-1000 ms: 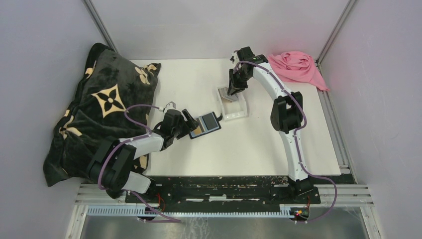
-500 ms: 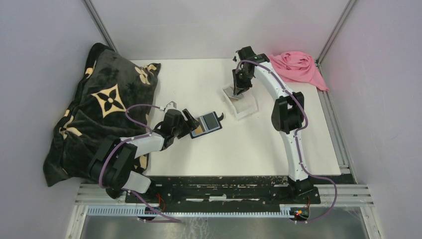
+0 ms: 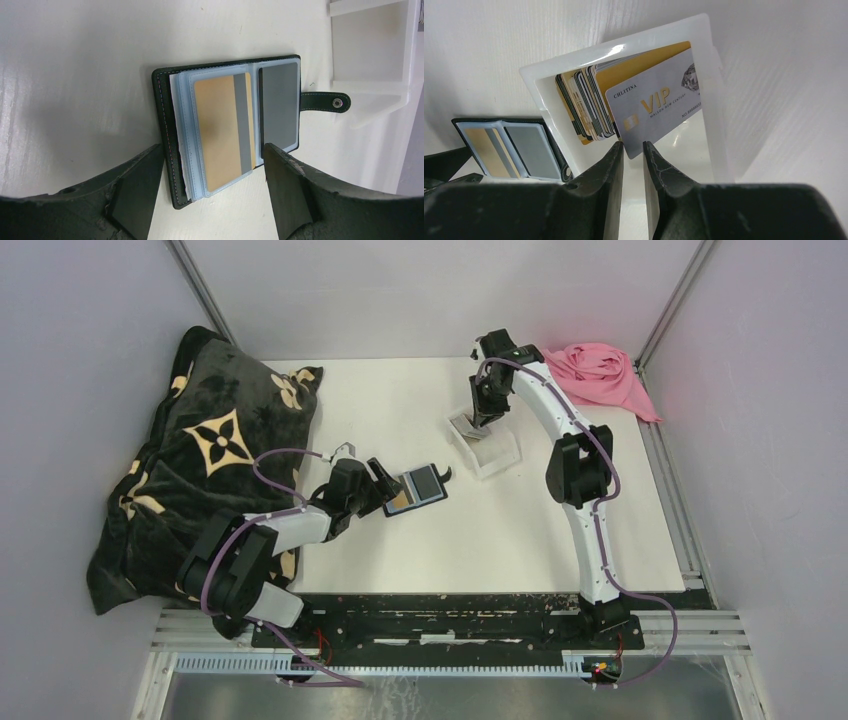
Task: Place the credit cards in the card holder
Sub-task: Pick up the credit card from the storage box.
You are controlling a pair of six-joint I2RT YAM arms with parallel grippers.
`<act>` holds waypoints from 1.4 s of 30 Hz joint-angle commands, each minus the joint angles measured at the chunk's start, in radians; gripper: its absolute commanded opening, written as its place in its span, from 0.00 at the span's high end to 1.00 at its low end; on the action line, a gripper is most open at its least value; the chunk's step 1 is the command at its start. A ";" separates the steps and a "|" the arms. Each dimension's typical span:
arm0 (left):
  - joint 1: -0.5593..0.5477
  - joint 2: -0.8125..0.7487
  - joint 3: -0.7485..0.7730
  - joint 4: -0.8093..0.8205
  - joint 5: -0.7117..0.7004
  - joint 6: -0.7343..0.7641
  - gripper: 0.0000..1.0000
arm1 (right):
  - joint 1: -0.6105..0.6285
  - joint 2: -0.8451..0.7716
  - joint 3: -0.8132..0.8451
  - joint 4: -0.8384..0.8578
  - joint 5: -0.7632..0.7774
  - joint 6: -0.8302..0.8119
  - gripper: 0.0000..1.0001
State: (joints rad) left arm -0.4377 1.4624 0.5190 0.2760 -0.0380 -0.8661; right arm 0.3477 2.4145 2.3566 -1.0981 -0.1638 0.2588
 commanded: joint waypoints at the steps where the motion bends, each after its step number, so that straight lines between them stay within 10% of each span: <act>1: 0.003 0.033 0.008 -0.037 0.017 -0.015 0.20 | -0.009 -0.068 0.056 -0.001 0.027 -0.015 0.73; 42: 0.002 0.047 0.018 -0.058 0.003 0.000 0.20 | -0.016 0.055 0.110 0.023 0.144 -0.058 0.80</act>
State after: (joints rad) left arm -0.4377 1.4841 0.5308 0.2928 -0.0238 -0.8658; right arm 0.3378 2.4420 2.4268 -1.1030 -0.0414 0.2108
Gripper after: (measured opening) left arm 0.801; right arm 0.199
